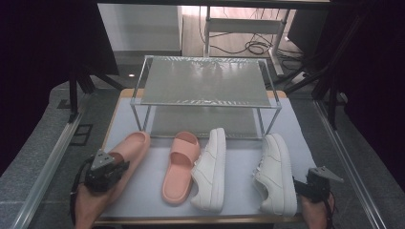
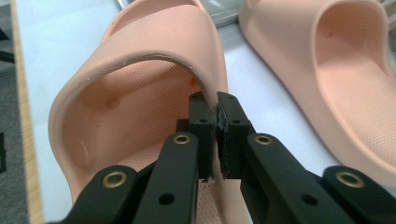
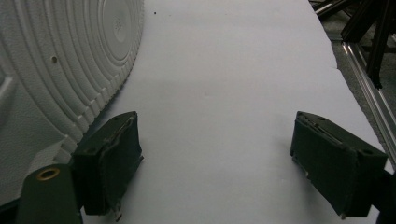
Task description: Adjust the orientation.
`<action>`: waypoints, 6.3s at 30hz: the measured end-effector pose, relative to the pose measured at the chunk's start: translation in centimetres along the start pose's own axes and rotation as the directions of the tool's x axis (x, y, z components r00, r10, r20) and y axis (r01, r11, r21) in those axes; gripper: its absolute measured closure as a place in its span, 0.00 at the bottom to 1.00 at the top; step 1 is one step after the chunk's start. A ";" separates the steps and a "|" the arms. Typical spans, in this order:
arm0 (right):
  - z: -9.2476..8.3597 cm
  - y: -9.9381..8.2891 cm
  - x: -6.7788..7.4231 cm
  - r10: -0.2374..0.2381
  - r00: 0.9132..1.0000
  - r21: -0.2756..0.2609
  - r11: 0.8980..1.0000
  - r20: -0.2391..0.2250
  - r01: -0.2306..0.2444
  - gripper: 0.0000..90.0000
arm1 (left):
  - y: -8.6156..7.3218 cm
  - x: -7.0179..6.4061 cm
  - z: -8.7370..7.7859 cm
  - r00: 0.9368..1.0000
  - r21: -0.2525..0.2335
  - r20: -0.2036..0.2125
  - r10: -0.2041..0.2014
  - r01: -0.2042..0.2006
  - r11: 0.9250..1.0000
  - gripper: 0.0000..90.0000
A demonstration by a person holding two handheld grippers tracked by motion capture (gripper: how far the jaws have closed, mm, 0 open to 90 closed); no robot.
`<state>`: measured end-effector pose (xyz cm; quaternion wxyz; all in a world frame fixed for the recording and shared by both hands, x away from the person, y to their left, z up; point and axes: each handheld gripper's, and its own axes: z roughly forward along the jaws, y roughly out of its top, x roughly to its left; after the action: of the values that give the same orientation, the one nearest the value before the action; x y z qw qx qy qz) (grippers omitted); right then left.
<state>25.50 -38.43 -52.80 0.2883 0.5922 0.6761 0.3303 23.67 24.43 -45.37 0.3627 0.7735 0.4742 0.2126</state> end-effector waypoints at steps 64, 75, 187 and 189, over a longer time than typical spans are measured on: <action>0.0 0.0 0.0 -0.002 1.000 -0.001 1.000 0.000 0.002 0.18 | 8.5 -2.8 11.4 0.999 -0.061 -0.020 -0.043 0.042 0.997 0.68; 0.0 0.0 0.0 0.000 1.000 -0.002 1.000 -0.001 0.000 0.18 | 3.8 -1.4 6.1 0.999 -0.100 -0.030 -0.039 0.036 0.994 0.59; 0.0 0.0 0.0 -0.002 1.000 -0.002 1.000 0.000 0.002 0.18 | 4.5 -0.7 11.2 0.995 -0.032 0.042 -0.089 0.090 0.995 0.77; 0.0 0.0 0.0 -0.001 1.000 -0.002 1.000 0.000 0.001 0.18 | 4.3 -1.0 10.4 0.994 -0.039 0.053 -0.091 0.093 0.995 0.74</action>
<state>25.50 -38.44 -52.82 0.2891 0.5915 0.6760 0.3309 32.67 18.60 -48.81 0.4001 0.7483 0.4954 0.1858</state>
